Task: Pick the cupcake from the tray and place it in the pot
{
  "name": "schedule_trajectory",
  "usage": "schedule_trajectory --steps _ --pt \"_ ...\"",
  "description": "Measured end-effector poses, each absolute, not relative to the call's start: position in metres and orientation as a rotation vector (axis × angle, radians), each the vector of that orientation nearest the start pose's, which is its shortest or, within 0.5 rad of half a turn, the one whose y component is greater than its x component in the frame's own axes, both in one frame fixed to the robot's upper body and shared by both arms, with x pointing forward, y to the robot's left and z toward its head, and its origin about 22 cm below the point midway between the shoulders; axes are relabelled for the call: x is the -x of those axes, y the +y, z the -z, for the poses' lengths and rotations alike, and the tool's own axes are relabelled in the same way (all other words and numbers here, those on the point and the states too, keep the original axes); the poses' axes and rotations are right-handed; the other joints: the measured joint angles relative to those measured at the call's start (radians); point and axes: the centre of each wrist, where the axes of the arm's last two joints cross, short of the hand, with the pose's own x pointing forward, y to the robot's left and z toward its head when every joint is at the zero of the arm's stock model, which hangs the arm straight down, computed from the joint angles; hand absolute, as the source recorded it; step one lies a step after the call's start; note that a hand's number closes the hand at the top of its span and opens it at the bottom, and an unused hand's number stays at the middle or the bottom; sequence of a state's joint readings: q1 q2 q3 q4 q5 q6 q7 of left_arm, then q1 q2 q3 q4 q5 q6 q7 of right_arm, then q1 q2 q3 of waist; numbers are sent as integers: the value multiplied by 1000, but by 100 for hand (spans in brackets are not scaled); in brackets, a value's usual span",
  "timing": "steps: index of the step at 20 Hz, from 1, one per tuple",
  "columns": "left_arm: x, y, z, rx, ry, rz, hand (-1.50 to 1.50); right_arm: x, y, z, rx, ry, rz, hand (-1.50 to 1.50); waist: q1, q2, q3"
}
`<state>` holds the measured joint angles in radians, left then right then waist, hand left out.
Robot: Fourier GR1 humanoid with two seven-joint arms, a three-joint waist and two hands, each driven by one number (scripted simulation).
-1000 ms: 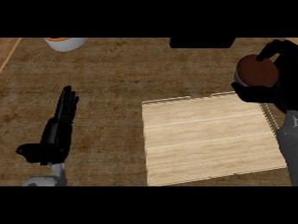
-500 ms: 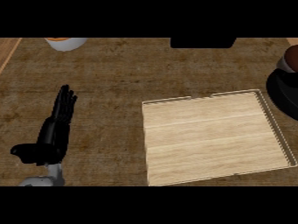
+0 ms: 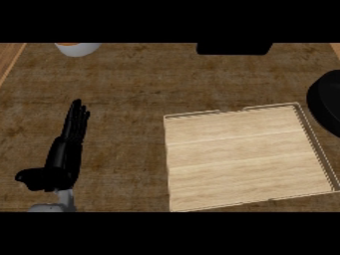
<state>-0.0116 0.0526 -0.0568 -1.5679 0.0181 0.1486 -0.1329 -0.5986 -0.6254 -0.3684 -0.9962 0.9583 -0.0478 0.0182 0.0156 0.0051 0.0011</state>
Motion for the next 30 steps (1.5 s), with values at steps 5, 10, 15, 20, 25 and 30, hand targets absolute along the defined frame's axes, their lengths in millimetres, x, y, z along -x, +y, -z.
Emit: schedule_trajectory --steps 5,10,15,20,25,30 --pt "-239 222 -4 -91 -1713 -21 0 -356 -459 -130 1336 -1165 -660 150 10 3 0" --pt "-238 218 -6 -80 -1722 -12 0 -353 -476 -105 1276 -1011 -647 -150 20 7 1" --pt "-240 215 -12 -75 -1715 -16 0 -345 -489 -90 1179 -918 -624 -150 22 9 2" --pt "-238 219 -8 -81 -1717 -18 0 -347 -491 -90 1059 -1128 -478 -150 16 7 3" --pt "-239 218 -6 -89 -1712 -24 0 -347 -496 -97 950 -1396 -180 -150 6 7 4" --pt "-241 218 -6 -93 -1710 -21 0 -328 -519 -101 875 -1494 54 -150 8 8 4"
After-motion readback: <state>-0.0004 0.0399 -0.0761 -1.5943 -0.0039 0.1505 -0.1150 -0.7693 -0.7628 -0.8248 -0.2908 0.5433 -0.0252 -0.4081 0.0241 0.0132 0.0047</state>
